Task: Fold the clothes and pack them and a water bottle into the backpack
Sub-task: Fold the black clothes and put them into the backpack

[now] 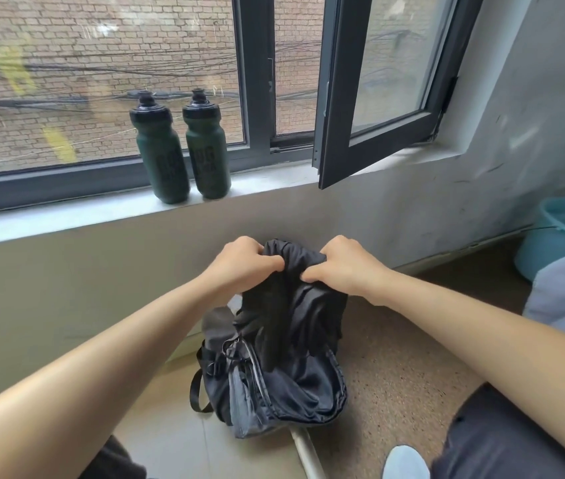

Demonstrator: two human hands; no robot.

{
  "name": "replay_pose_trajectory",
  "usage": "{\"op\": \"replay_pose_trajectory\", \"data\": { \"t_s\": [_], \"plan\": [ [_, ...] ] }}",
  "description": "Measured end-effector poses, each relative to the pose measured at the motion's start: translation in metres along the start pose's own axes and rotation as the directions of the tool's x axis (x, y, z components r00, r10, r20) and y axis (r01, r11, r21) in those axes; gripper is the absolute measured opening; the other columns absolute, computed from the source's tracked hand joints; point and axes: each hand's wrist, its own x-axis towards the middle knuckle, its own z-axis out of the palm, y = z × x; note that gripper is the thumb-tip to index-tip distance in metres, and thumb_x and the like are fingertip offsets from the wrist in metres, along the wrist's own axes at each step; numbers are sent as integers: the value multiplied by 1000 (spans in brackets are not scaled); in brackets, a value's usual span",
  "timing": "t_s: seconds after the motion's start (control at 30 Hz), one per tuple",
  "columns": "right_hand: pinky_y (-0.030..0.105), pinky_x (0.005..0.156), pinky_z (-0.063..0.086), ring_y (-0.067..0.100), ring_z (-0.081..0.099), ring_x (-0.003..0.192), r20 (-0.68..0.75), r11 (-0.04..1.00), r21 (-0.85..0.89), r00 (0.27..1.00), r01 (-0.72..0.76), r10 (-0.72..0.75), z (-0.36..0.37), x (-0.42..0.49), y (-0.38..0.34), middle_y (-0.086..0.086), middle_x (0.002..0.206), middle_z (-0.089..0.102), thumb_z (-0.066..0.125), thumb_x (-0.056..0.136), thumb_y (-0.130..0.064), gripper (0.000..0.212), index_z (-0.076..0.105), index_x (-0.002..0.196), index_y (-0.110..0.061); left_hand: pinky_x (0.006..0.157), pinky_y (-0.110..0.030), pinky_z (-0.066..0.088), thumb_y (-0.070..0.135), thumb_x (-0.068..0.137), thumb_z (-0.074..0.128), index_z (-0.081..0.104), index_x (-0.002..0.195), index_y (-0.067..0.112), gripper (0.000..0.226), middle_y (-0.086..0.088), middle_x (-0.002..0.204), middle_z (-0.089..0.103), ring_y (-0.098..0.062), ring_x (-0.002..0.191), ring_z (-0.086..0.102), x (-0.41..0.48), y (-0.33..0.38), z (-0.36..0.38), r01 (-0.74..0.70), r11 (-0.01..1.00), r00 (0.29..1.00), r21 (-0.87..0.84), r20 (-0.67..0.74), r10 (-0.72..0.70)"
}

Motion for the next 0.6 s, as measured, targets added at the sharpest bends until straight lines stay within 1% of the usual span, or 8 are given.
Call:
{"op": "replay_pose_trajectory", "data": {
  "t_s": [0.1,0.2,0.27,0.3,0.4,0.47,0.53,0.6],
  "plan": [
    [32,59,38,26,57,64,29,985,164,998,-50,46,6,-5,-1,11,71,59,72,82,-33,31,57,75,-7,48,-21,42,23,82,67,53,63,14,25,-1,56,52,-20,51,49,-3,4,6,78,962,995,-260,78,-59],
    [37,67,49,30,68,78,99,930,356,993,-89,57,10,-7,-2,19,88,68,66,75,-39,34,64,89,-8,49,-22,50,19,89,65,62,70,10,21,-2,57,58,-14,45,57,-11,9,6,106,913,989,-395,136,-56],
    [39,79,53,24,70,89,195,858,496,980,-135,41,6,-10,-1,12,99,74,64,86,-45,33,70,98,-15,46,-22,50,22,92,63,65,81,4,21,-5,57,60,-16,43,59,-18,13,4,132,870,982,-474,183,-49],
    [39,85,54,20,72,96,251,835,528,968,-153,19,3,-13,-1,3,104,77,62,90,-51,34,73,105,-23,48,-23,52,26,93,61,65,85,2,26,-8,59,62,-18,45,61,-19,15,3,155,848,974,-507,222,-45],
    [42,94,56,17,72,106,330,869,485,941,-103,-72,1,-14,4,-6,109,78,76,78,-62,45,72,113,-34,67,-34,62,35,97,51,60,84,3,36,-18,71,68,-27,60,68,-21,17,3,243,763,940,-598,339,-33],
    [38,90,56,18,72,106,253,897,438,965,-56,-64,1,-8,11,-6,106,78,89,70,-46,46,73,111,-30,78,-39,64,34,100,48,60,95,1,36,-19,77,67,-29,67,69,-21,16,6,260,723,929,-640,371,-6],
    [39,89,56,24,73,104,229,899,436,971,-35,-73,-4,-3,17,1,103,78,89,73,-18,39,74,109,-18,78,-39,64,31,102,48,63,108,-3,38,-21,91,72,-34,78,73,-23,15,8,220,743,925,-633,377,47],
    [42,93,54,30,72,105,263,878,475,962,-57,-80,-13,0,24,10,103,77,81,74,-2,35,71,107,-7,74,-36,64,20,103,50,70,104,-4,31,-22,95,77,-39,85,75,-24,12,5,66,801,955,-595,270,121]
  ]
}}
